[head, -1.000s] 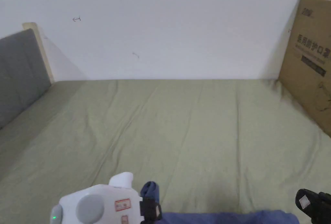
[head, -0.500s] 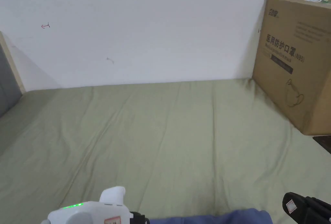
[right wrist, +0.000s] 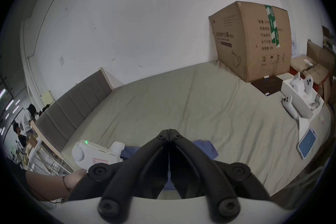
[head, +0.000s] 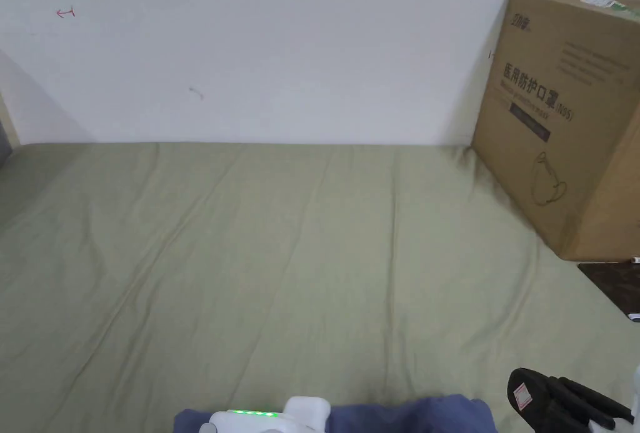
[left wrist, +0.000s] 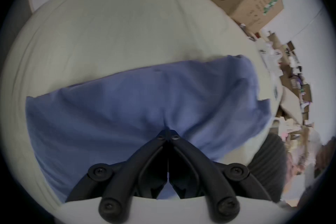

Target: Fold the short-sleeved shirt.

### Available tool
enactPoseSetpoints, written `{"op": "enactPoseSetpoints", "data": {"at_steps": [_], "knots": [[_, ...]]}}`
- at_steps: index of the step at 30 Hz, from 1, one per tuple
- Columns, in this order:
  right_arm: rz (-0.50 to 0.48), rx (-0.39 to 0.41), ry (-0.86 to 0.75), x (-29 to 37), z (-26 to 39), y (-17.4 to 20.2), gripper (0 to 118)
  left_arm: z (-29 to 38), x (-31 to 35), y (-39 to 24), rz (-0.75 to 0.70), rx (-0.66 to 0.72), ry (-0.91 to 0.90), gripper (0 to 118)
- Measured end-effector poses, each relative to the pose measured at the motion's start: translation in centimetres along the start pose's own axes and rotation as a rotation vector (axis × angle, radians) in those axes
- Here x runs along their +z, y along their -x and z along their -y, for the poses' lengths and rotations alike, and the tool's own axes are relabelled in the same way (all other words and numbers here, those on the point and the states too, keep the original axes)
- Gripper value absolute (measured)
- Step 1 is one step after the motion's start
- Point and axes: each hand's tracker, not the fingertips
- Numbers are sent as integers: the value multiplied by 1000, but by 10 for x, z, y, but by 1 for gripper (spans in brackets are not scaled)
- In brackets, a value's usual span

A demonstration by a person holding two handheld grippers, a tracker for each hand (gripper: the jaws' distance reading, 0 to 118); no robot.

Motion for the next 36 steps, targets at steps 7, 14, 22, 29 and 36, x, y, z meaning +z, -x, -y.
{"op": "enactPoseSetpoints", "data": {"at_steps": [7,14,22,29,36], "knots": [[-39,44,-4,-6,-10,17,0,11,90,48,235,115,-219,0],[-52,73,48,-17,-8,31,0,50,161,209,453,499,-346,84],[-74,85,143,-43,-3,59,0,79,103,274,515,691,-273,118],[-126,122,196,-55,-1,83,0,56,29,246,790,587,-218,118],[-150,70,217,-60,0,79,0,68,21,267,547,631,-213,38]]}}
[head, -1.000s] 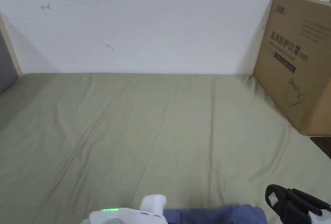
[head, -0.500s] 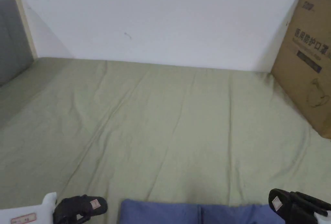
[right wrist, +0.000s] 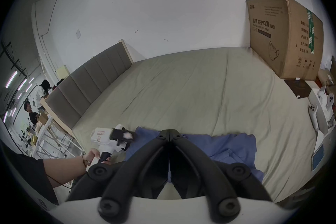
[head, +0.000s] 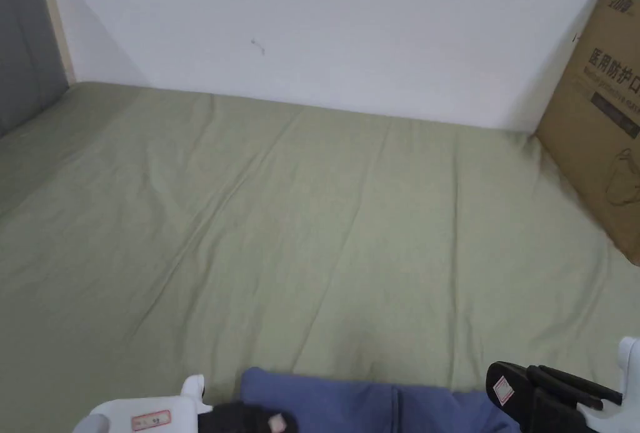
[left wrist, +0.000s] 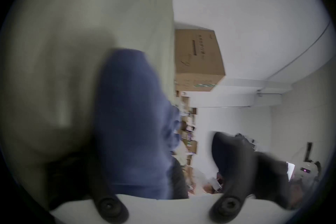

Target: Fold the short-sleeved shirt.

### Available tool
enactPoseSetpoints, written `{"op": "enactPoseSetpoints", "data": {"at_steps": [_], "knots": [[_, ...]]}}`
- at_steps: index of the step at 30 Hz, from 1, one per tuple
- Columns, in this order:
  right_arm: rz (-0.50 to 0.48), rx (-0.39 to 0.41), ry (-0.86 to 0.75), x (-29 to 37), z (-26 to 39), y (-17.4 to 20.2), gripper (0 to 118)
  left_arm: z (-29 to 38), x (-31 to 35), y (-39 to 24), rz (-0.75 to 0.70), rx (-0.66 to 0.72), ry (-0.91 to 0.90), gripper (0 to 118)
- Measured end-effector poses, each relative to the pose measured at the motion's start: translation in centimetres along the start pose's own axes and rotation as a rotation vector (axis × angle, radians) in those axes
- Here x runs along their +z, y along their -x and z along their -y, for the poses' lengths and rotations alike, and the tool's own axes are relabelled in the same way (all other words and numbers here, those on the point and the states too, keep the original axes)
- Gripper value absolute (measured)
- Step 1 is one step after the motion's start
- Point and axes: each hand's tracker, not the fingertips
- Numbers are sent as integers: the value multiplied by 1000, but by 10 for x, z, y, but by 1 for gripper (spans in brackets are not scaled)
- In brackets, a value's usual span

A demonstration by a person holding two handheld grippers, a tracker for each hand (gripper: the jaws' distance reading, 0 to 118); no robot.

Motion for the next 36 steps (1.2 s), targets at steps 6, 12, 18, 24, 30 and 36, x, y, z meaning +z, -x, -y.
{"op": "enactPoseSetpoints", "data": {"at_steps": [6,12,18,24,30,36], "knots": [[15,-103,1,4,1,-19,0,8,11,-51,-164,-92,-7,5],[8,-99,-44,23,1,-27,0,28,83,-153,-490,-285,-178,5],[-30,-115,-50,32,12,-34,0,48,107,-217,-732,-364,-269,5],[-46,-138,-54,42,19,-42,0,48,19,-236,-525,-276,-147,5],[-20,-136,-66,57,21,-45,0,56,-90,-251,-270,-231,24,89],[-2,-131,-92,66,20,-54,0,69,-95,-269,-353,-422,59,93]]}}
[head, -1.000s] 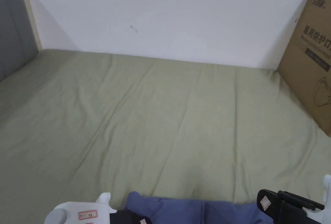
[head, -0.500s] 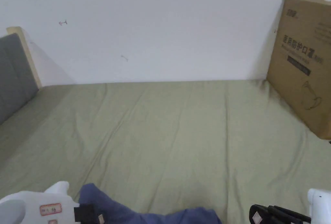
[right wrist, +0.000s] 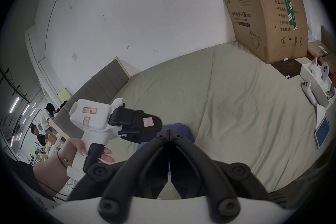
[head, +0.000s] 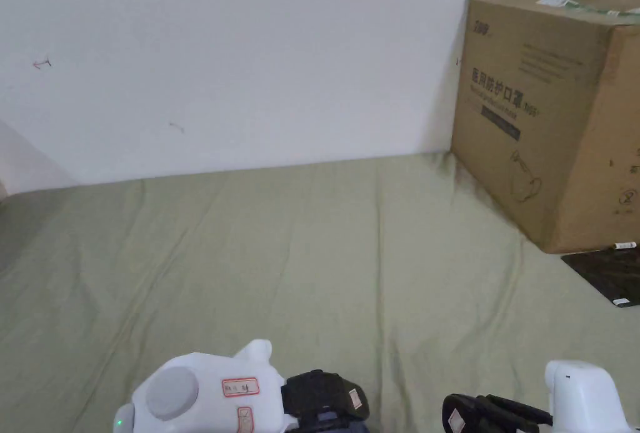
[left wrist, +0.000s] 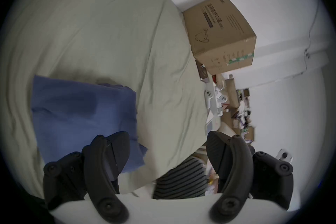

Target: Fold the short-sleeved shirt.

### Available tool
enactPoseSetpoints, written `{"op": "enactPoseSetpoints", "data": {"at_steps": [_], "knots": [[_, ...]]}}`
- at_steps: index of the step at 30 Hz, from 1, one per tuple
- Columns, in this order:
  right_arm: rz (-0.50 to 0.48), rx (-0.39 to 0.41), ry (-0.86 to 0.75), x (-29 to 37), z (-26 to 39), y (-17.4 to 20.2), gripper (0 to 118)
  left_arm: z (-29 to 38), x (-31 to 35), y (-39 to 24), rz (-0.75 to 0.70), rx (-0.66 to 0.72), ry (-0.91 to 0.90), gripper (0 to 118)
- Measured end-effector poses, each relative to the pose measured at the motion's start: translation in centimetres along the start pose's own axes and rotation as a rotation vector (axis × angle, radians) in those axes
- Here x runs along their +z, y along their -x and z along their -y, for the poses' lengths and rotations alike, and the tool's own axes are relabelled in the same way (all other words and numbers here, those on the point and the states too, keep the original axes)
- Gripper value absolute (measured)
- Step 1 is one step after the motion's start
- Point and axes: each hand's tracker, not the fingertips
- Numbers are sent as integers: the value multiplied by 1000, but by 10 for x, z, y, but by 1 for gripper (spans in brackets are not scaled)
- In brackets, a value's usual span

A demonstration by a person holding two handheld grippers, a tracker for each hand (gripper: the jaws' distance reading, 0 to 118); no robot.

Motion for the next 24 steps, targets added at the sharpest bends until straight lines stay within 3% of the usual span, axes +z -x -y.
{"op": "enactPoseSetpoints", "data": {"at_steps": [3,4,5,6,7,14,18,19,24], "knots": [[13,-4,-6,1,-3,-9,0,3,13,6,-125,-160,-46,90],[18,-6,-6,1,-4,-12,0,6,14,8,-147,-193,-55,79],[22,-8,-5,1,-5,-16,0,8,13,10,-152,-219,-56,55],[28,-9,-3,1,-5,-18,0,9,8,11,-156,-227,-48,10],[35,-12,-2,1,-5,-21,0,12,1,11,-181,-240,-41,1],[61,-44,9,3,-4,-37,0,20,-78,4,-255,-288,107,1],[73,-63,24,4,-1,-38,0,27,-139,25,-249,-216,295,1],[58,-69,28,4,0,-38,0,30,-145,30,-244,-209,263,0],[39,-48,47,0,1,-31,0,32,-111,32,-15,-2,179,1]]}}
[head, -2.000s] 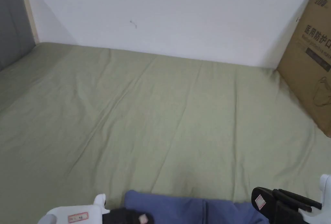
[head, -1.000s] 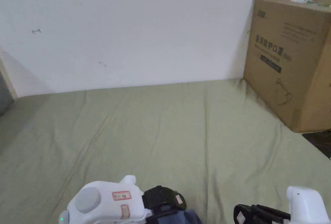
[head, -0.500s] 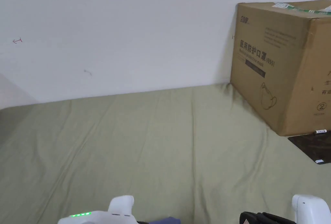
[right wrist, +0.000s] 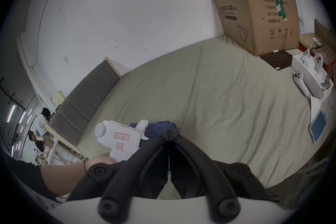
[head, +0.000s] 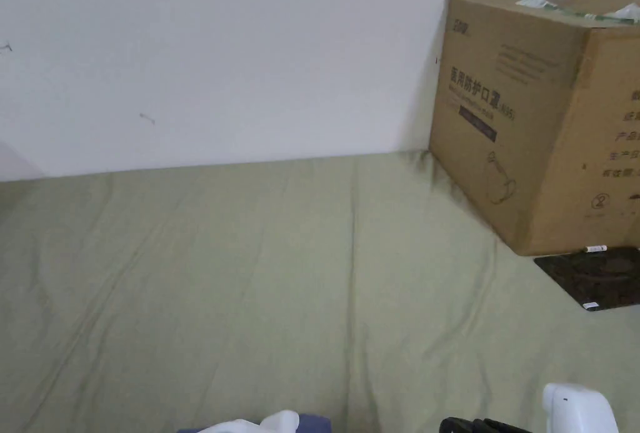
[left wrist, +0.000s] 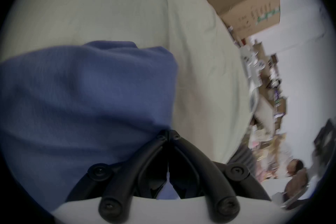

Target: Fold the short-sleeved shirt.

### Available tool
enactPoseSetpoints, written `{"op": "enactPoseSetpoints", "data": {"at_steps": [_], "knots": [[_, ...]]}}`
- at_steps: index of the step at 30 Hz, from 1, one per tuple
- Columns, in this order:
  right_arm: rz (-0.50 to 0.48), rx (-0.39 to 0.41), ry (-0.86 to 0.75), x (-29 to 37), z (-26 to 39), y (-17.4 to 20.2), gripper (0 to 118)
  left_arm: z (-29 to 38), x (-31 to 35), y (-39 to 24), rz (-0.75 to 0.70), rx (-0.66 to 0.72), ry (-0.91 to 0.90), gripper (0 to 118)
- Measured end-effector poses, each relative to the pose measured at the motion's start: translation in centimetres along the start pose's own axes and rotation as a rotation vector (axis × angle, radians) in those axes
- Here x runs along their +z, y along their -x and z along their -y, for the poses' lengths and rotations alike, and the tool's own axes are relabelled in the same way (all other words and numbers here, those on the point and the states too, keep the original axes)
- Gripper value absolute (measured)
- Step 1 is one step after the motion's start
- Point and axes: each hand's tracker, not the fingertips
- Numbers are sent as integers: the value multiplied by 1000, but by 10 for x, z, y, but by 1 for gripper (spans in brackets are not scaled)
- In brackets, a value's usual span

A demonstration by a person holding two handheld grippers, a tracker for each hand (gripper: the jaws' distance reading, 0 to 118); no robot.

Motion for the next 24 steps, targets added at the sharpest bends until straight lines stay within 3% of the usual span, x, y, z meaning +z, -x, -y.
{"op": "enactPoseSetpoints", "data": {"at_steps": [2,6,9,13,16,20,24], "knots": [[-29,-11,0,-2,-2,3,0,9,24,-8,118,7,-43,1],[-98,-40,-56,5,-13,22,0,38,120,-54,32,-266,-380,1],[-171,26,-196,20,-27,47,0,69,191,-88,-86,-432,-695,0],[-55,232,-494,29,-43,84,0,93,243,-115,-303,-554,-1064,0],[54,307,-657,21,-47,97,0,97,250,-118,-451,-589,-1225,0],[143,335,-687,9,-49,99,0,90,248,-117,-594,-578,-1276,0],[180,297,-670,15,-44,94,0,93,248,-114,-548,-541,-1273,0]]}}
